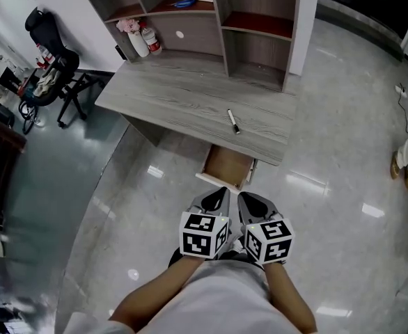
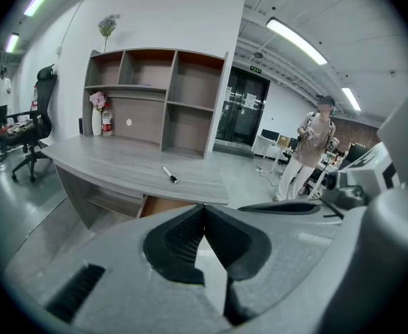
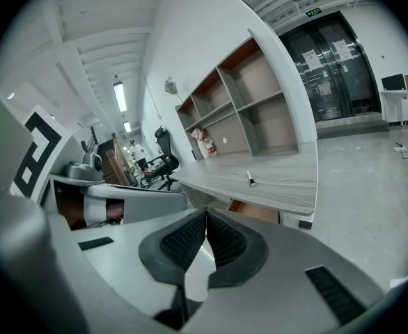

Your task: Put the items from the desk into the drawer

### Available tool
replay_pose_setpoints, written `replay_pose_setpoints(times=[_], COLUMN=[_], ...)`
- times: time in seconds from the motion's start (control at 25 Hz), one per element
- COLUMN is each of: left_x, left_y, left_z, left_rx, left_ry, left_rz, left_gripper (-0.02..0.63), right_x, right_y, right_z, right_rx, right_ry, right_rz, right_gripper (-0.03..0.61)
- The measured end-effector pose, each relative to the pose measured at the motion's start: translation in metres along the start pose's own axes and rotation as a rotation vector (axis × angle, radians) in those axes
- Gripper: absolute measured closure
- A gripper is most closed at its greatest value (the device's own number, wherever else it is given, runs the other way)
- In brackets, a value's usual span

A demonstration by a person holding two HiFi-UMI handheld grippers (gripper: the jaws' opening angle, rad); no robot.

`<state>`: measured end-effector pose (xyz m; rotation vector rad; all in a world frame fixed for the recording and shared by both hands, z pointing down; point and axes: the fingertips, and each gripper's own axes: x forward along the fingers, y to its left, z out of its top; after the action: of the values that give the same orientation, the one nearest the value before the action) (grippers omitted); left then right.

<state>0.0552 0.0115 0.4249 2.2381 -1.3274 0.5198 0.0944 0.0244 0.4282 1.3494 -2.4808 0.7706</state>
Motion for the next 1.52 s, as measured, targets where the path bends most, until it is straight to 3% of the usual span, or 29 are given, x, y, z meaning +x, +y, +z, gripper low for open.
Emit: replay_pose_setpoints(times=[0.6,1.52], left_x=[0.031,0.151], left_y=[0.026,0.099], left_z=[0.021,0.075], left_rx=[-0.046,0.015], left_ry=[-0.015,0.073], left_rz=[-0.011,-0.136], left_gripper=[0.612,0.612], right_x=[0.042,0.174], right_y=[-0.01,-0.093], right_z=[0.023,0.059], right_rx=[-0.059,-0.106], right_ry=[0.023,0.123], right_rz=[-0.007,-0.212], right_gripper=[0.577,0.577])
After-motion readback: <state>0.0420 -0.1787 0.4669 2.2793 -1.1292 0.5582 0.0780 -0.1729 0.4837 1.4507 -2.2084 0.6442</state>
